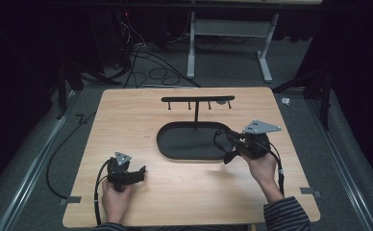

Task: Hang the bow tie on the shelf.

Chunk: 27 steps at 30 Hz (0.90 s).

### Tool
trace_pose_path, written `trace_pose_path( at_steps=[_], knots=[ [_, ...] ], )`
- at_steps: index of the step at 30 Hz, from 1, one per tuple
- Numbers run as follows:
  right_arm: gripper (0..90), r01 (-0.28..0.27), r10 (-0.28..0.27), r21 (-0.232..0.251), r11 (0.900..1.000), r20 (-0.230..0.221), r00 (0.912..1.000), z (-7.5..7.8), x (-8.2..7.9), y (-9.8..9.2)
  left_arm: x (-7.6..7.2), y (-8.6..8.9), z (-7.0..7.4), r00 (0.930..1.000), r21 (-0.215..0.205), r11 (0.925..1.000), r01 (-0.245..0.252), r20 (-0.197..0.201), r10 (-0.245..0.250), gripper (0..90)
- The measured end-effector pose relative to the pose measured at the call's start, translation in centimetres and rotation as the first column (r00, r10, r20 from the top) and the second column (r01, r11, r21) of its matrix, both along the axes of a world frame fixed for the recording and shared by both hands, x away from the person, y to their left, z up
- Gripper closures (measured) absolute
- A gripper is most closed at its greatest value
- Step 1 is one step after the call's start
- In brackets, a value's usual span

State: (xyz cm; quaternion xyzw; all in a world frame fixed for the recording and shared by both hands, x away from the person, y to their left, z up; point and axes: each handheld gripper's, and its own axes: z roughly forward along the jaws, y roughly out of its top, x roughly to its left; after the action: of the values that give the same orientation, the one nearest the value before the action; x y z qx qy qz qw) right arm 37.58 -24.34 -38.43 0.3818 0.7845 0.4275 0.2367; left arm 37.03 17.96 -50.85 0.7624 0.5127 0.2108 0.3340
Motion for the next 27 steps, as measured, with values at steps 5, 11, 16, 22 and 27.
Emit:
trace_pose_path(
  at_steps=[5, 11, 16, 22, 27],
  knots=[
    [80.7, -0.003, 0.003, 0.004, 1.0, 0.0, 1.0, 0.4, 0.3, 0.3, 0.0, 0.0, 0.0, 1.0, 0.0, 1.0, 0.0, 0.0, 0.0, 14.2],
    [80.6, -0.005, 0.006, 0.001, 1.0, -0.002, 1.0, 0.6, 0.9, 0.7, 0.0, 0.0, 0.0, 1.0, 0.0, 1.0, 0.0, 0.0, 0.0, 14.2],
    [80.6, -0.002, 0.002, 0.009, 1.0, 0.002, 1.0, 0.7, 1.4, 1.0, 0.0, 0.0, 0.0, 1.0, -0.001, 1.0, 0.0, 0.002, 0.0, 14.2],
    [80.6, 0.001, -0.001, 0.019, 1.0, -0.007, 1.0, 0.9, 2.4, 1.4, 0.0, 0.0, 0.0, 1.0, 0.0, 1.0, 0.0, 0.001, 0.0, 14.2],
    [80.6, 0.003, -0.003, 0.023, 1.0, -0.004, 1.0, 1.1, 2.7, 1.6, 0.0, 0.0, 0.0, 1.0, 0.0, 1.0, 0.0, 0.001, 0.0, 14.3]
  ],
)
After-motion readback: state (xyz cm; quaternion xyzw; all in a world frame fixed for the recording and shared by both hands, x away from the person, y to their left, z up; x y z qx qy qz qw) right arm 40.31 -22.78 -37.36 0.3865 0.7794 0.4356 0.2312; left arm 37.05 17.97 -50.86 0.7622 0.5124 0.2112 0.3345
